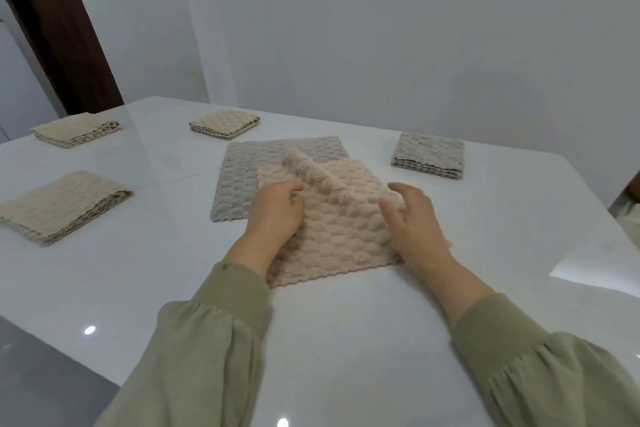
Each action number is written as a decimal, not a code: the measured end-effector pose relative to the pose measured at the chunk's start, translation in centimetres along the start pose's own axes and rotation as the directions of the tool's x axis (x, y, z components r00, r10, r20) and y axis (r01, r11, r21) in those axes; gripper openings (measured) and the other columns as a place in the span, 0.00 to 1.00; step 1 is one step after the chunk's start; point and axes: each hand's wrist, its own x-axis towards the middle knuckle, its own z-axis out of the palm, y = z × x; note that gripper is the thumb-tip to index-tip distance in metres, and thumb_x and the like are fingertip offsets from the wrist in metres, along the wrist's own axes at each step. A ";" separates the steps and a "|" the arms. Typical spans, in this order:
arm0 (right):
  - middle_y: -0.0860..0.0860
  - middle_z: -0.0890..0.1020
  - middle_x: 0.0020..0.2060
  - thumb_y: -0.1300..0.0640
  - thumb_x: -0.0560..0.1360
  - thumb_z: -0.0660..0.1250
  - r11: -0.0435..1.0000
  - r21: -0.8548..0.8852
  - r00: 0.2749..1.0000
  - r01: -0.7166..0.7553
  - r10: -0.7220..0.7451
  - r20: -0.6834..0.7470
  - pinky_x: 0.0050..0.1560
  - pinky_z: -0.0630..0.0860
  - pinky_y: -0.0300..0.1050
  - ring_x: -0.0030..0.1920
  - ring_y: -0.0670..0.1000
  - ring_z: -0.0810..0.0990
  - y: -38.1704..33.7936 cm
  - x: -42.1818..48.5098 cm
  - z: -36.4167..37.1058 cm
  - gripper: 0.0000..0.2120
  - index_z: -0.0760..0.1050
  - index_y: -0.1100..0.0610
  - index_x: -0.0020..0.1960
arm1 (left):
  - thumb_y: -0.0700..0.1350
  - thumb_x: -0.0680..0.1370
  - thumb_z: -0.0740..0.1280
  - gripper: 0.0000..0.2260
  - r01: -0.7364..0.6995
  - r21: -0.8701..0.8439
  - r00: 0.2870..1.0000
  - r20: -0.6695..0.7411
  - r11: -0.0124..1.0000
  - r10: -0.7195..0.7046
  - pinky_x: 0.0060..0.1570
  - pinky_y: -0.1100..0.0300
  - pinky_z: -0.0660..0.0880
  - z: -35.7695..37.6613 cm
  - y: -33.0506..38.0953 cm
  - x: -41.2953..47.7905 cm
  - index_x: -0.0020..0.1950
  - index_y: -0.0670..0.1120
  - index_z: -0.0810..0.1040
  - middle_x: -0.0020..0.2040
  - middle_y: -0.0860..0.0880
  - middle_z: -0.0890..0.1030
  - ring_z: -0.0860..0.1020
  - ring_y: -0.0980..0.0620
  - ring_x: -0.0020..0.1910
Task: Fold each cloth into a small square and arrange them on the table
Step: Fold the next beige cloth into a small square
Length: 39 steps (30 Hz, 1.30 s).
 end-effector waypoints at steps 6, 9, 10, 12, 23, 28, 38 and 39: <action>0.53 0.78 0.49 0.51 0.75 0.61 0.856 -0.496 0.982 0.145 -0.062 0.180 0.65 0.62 0.56 0.56 0.57 0.73 -0.4 -0.3 1.5 0.09 0.76 0.56 0.48 | 0.42 0.79 0.62 0.13 -0.152 0.024 0.987 0.050 0.988 0.150 0.60 0.57 0.68 1.8 0.6 -0.3 0.62 0.46 0.78 0.61 0.48 0.79 0.73 0.48 0.62; 0.55 0.75 0.35 0.59 0.69 0.57 0.954 -0.293 0.962 0.066 -0.138 -0.234 0.52 0.68 0.55 0.40 0.58 0.73 -0.6 -0.6 0.0 0.07 0.72 0.60 0.38 | 0.44 0.80 0.62 0.13 -0.256 0.033 0.967 0.009 0.966 0.256 0.64 0.59 0.61 2.2 1.0 -0.3 0.63 0.45 0.77 0.64 0.47 0.76 0.69 0.47 0.65; 0.55 0.75 0.35 0.62 0.67 0.56 0.980 -0.194 0.913 0.050 -0.123 -0.389 0.49 0.68 0.54 0.39 0.57 0.71 -0.4 -0.7 -0.8 0.06 0.71 0.60 0.37 | 0.45 0.80 0.62 0.14 -0.272 0.034 0.962 -0.015 0.962 0.272 0.65 0.60 0.59 2.3 1.1 -0.3 0.64 0.45 0.77 0.64 0.47 0.76 0.68 0.47 0.66; 0.56 0.76 0.37 0.67 0.63 0.55 0.995 -0.093 0.824 0.047 -0.091 -0.559 0.50 0.69 0.56 0.41 0.57 0.71 0.3 -1.1 -2.5 0.08 0.72 0.61 0.38 | 0.45 0.80 0.60 0.15 -0.255 0.048 0.965 -0.049 0.966 0.257 0.66 0.60 0.58 2.4 1.0 -0.2 0.66 0.44 0.75 0.66 0.47 0.75 0.66 0.47 0.67; 0.51 0.74 0.62 0.40 0.74 0.57 0.734 -0.674 0.976 0.084 0.077 0.205 0.70 0.51 0.63 0.66 0.56 0.67 -0.5 -2.9 -0.7 0.24 0.66 0.48 0.67 | 0.57 0.81 0.51 0.27 -0.108 0.383 0.964 0.265 0.918 0.003 0.72 0.45 0.52 3.0 0.3 -0.2 0.77 0.50 0.50 0.77 0.47 0.57 0.52 0.45 0.76; 0.52 0.77 0.52 0.60 0.72 0.61 0.681 -0.729 0.989 0.074 0.045 0.143 0.69 0.52 0.64 0.59 0.57 0.70 -0.2 -2.4 -2.1 0.10 0.76 0.53 0.52 | 0.58 0.81 0.47 0.28 -0.162 0.424 0.949 0.316 0.891 0.022 0.74 0.48 0.49 3.1 -0.7 -0.1 0.78 0.49 0.45 0.78 0.47 0.51 0.48 0.47 0.77; 0.56 0.81 0.39 0.53 0.69 0.48 0.878 -0.461 0.992 -0.127 0.114 -0.055 0.70 0.54 0.57 0.50 0.59 0.76 1.3 -2.5 -4.4 0.18 0.75 0.56 0.46 | 0.59 0.80 0.44 0.25 0.002 0.632 0.989 0.114 0.775 -0.095 0.69 0.33 0.46 1.2 -0.6 0.1 0.59 0.50 0.76 0.59 0.47 0.78 0.71 0.43 0.64; 0.55 0.82 0.43 0.50 0.73 0.48 0.877 -0.463 0.991 -0.130 0.124 -0.044 0.70 0.54 0.57 0.52 0.58 0.76 1.2 -2.7 -4.3 0.19 0.75 0.55 0.51 | 0.61 0.80 0.44 0.26 0.041 0.654 0.989 0.081 0.755 -0.123 0.69 0.33 0.45 1.1 -0.1 -0.2 0.57 0.49 0.77 0.56 0.46 0.79 0.72 0.43 0.63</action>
